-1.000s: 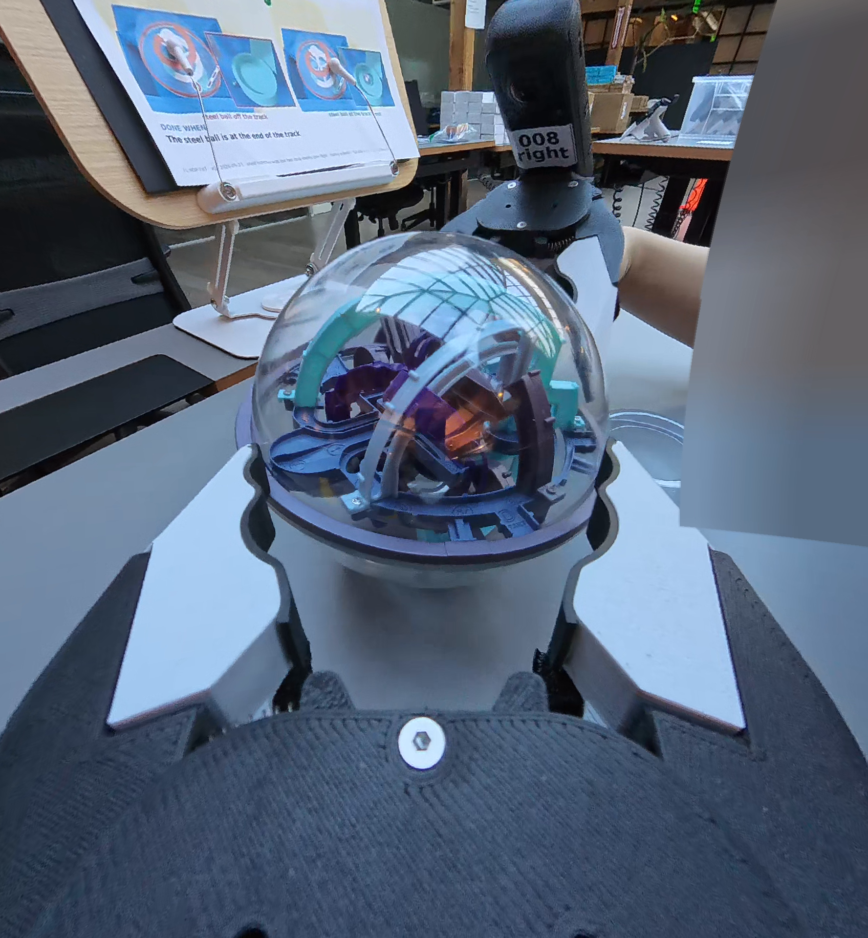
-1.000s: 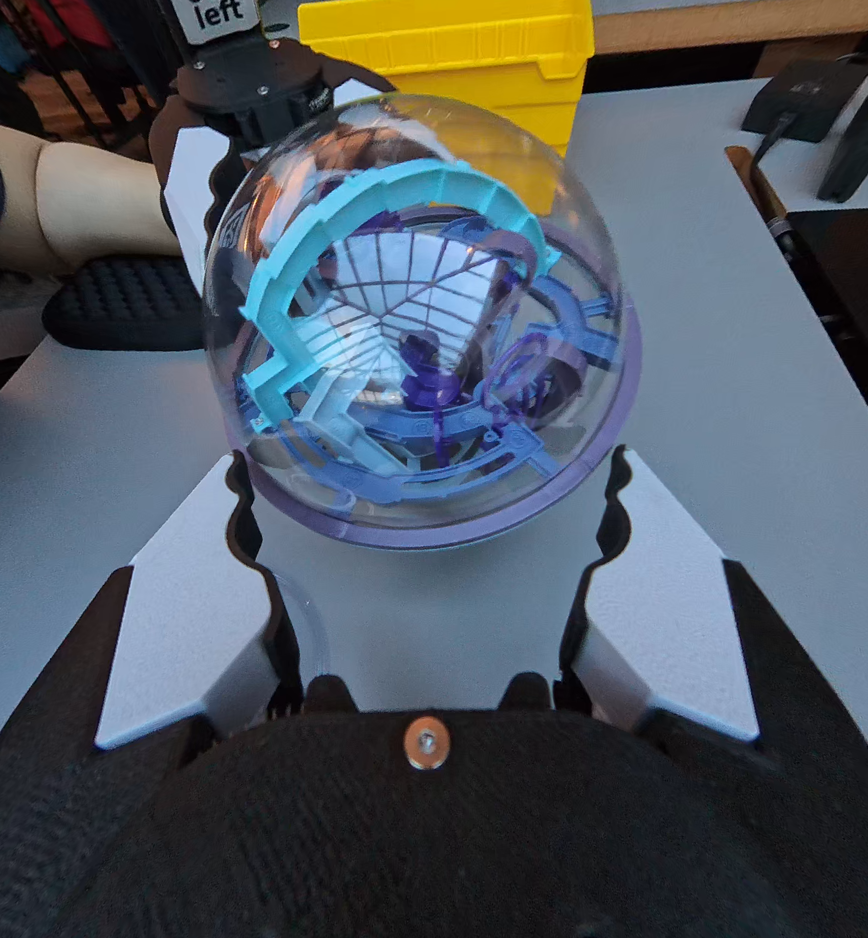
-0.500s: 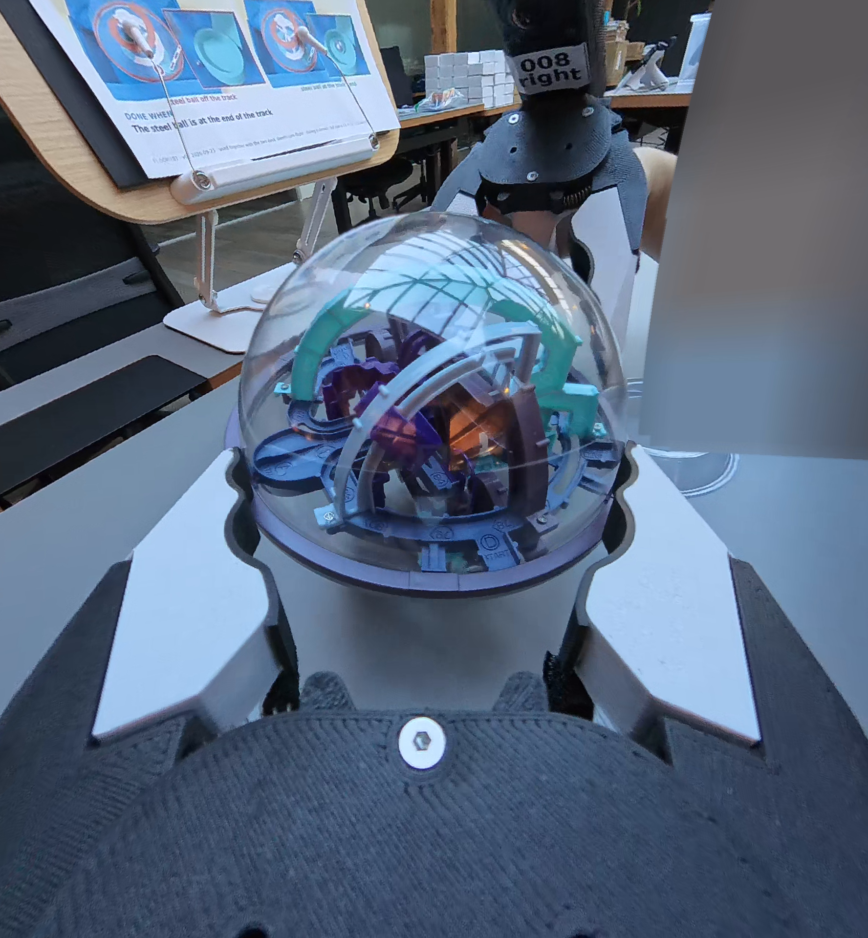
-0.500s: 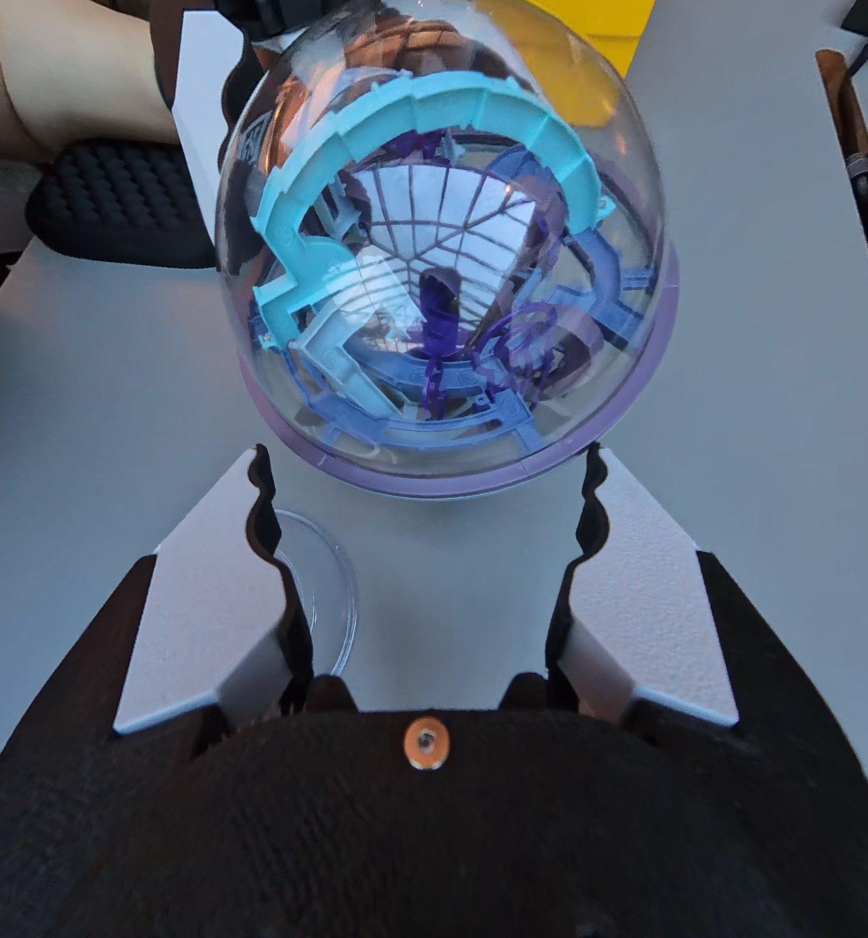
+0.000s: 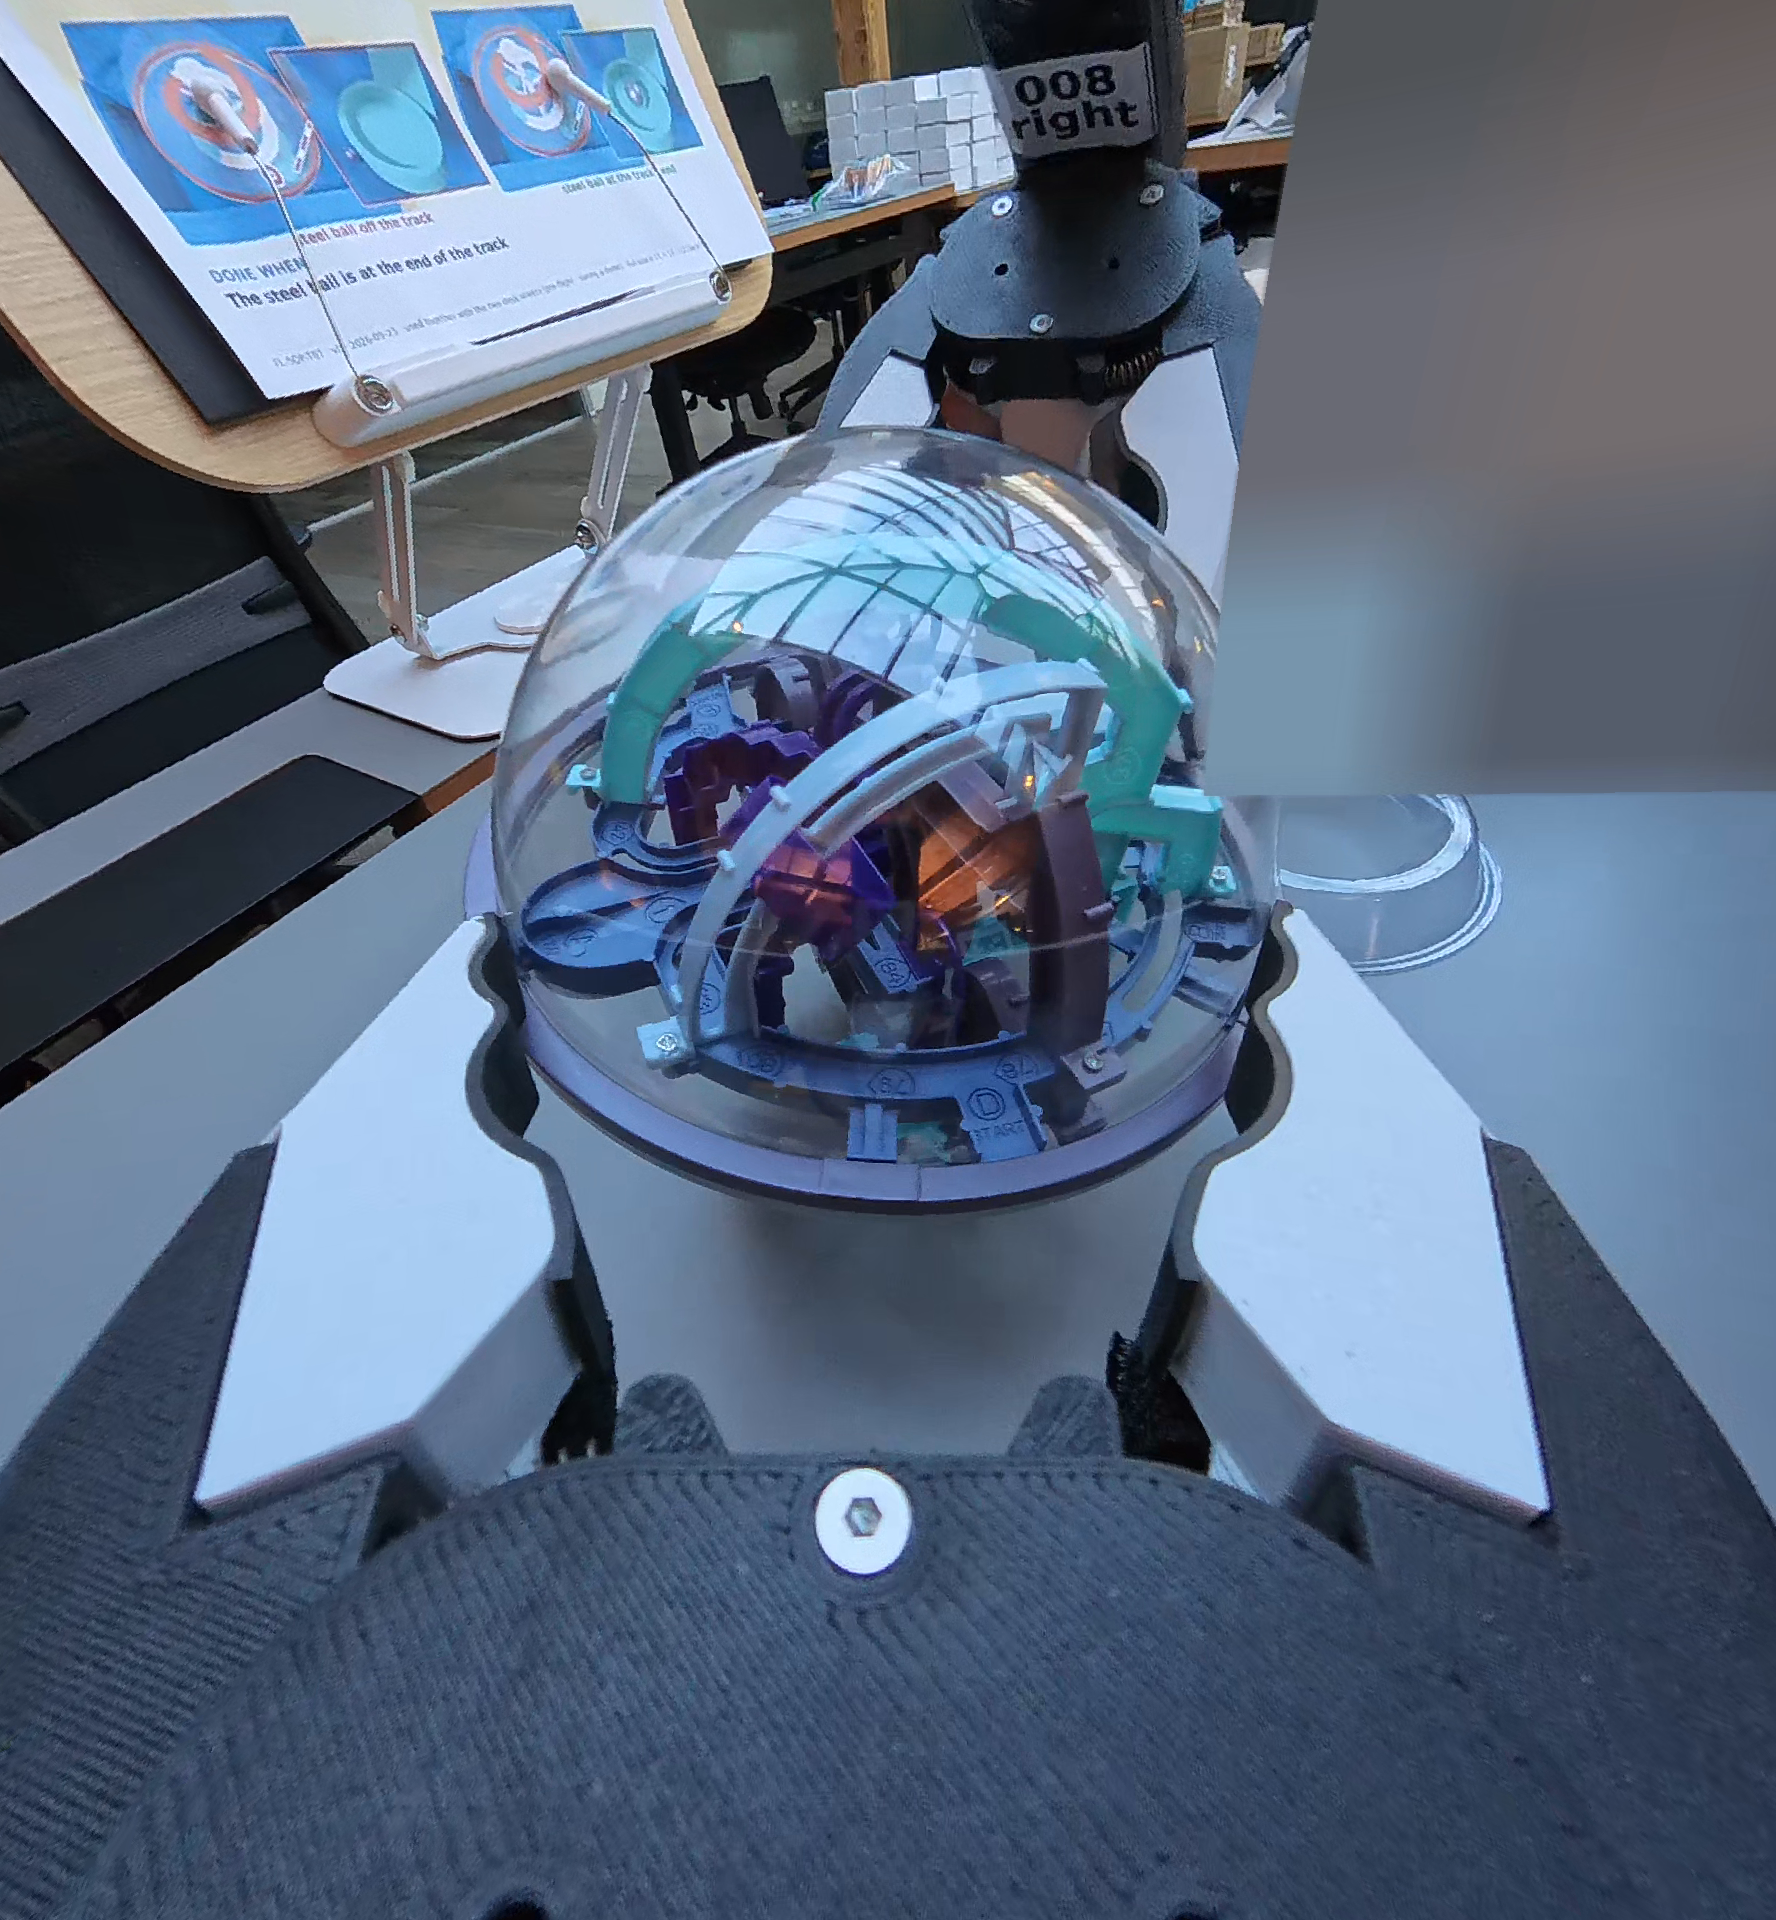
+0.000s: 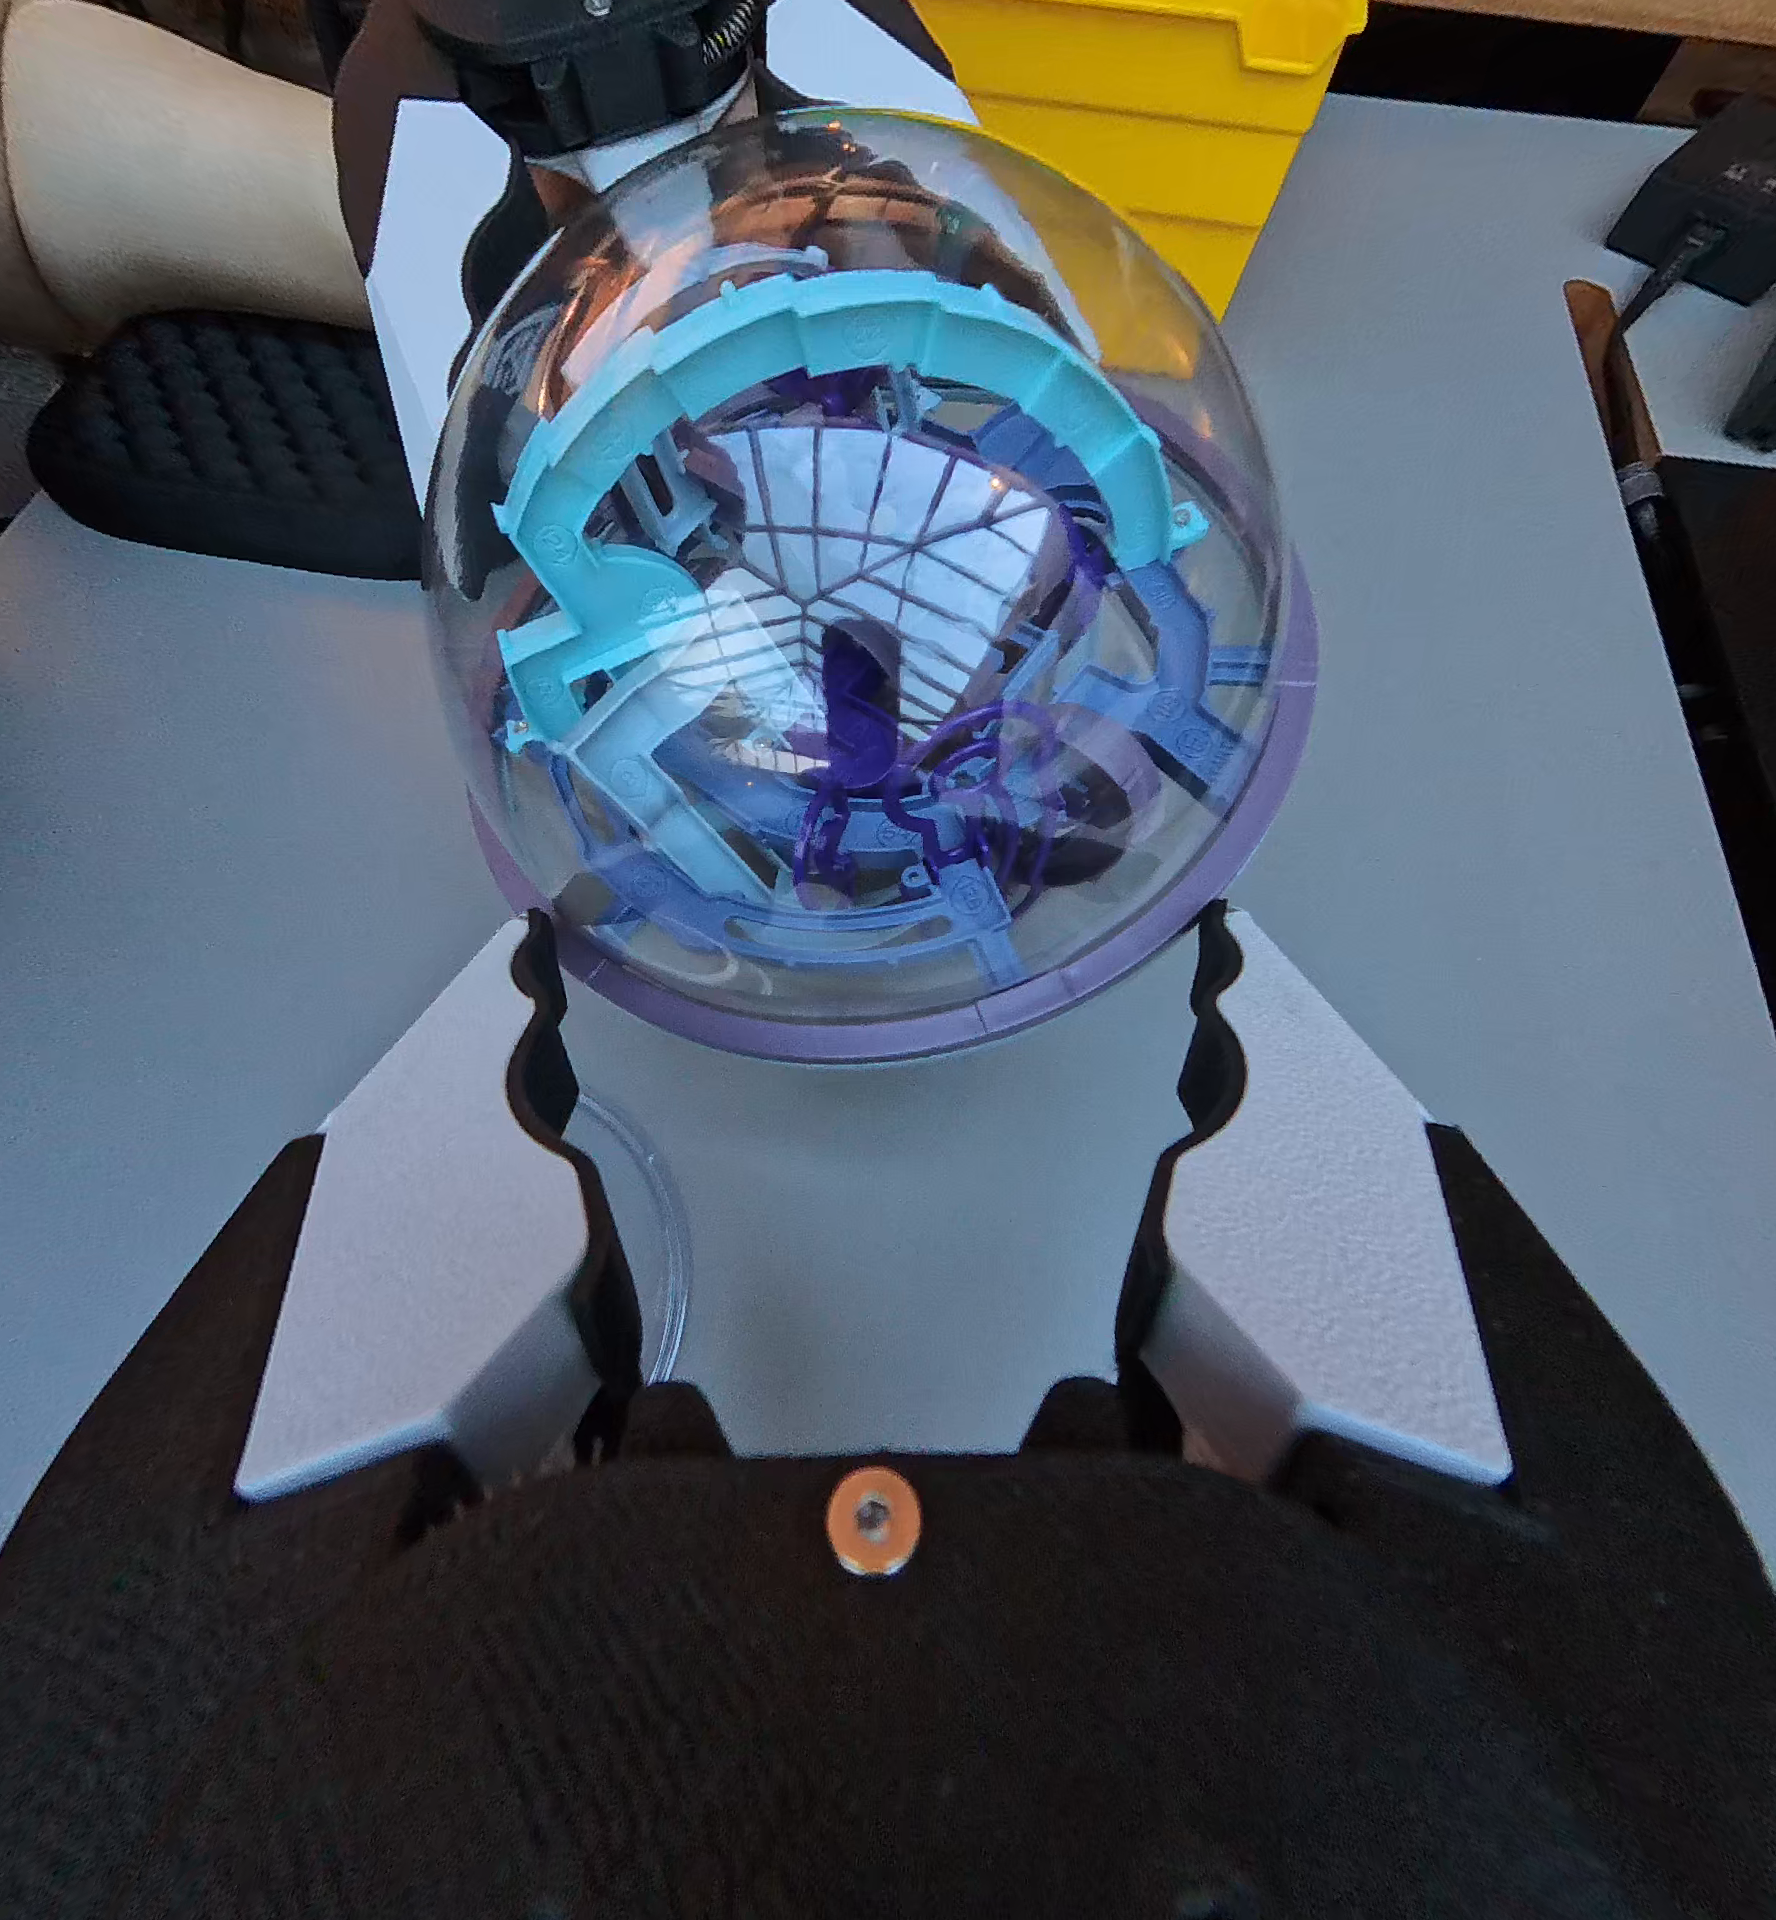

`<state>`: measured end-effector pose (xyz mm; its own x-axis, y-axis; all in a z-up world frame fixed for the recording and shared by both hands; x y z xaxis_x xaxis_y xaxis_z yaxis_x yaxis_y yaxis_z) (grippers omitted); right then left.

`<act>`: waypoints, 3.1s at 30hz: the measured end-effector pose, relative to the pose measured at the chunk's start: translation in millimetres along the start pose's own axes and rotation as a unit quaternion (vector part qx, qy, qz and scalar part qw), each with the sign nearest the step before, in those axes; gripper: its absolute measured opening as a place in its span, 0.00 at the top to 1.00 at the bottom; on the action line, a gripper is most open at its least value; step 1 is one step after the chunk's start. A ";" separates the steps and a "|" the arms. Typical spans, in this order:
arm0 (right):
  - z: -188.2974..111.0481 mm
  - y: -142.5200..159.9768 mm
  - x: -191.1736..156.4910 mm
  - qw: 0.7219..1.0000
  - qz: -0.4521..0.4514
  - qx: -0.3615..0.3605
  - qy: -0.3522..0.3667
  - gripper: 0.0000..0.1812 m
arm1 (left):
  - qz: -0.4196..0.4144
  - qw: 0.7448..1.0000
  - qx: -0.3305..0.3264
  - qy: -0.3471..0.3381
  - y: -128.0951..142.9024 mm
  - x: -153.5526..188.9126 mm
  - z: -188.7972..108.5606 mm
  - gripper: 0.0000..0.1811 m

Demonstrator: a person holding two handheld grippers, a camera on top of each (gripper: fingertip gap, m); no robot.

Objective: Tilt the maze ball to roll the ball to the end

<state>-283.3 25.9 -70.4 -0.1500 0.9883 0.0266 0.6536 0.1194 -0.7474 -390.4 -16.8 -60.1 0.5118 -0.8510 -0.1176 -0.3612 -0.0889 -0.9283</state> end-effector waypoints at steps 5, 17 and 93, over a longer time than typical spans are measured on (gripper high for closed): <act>-5.1 3.9 -1.0 1.000 0.006 -0.014 -0.006 0.36 | 0.008 1.000 -0.001 -0.006 -1.0 -0.7 -1.8 0.25; -11.7 13.9 -3.1 0.999 0.020 -0.046 -0.018 0.38 | -0.001 1.000 0.011 -0.021 -3.2 -10.8 -11.5 0.30; -3.2 -1.7 21.2 0.995 -0.016 -0.045 0.088 0.32 | -0.091 0.994 -0.018 0.057 15.3 -28.0 25.4 0.25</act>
<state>-285.2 47.0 -66.5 -0.0444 0.9843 0.1708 0.7155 0.1507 -0.6821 -390.4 18.8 -79.9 0.4800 -0.8723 0.0932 -0.3000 -0.2631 -0.9170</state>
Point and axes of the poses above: each gripper's, where its closed fingertips meet, z out along the fingers, y out of its underside, x = y × z across the jaws, the point moved 3 cm from there along -z, back along the fingers, and after that the axes turned 8 degrees about -x, right-handed, at the moved point
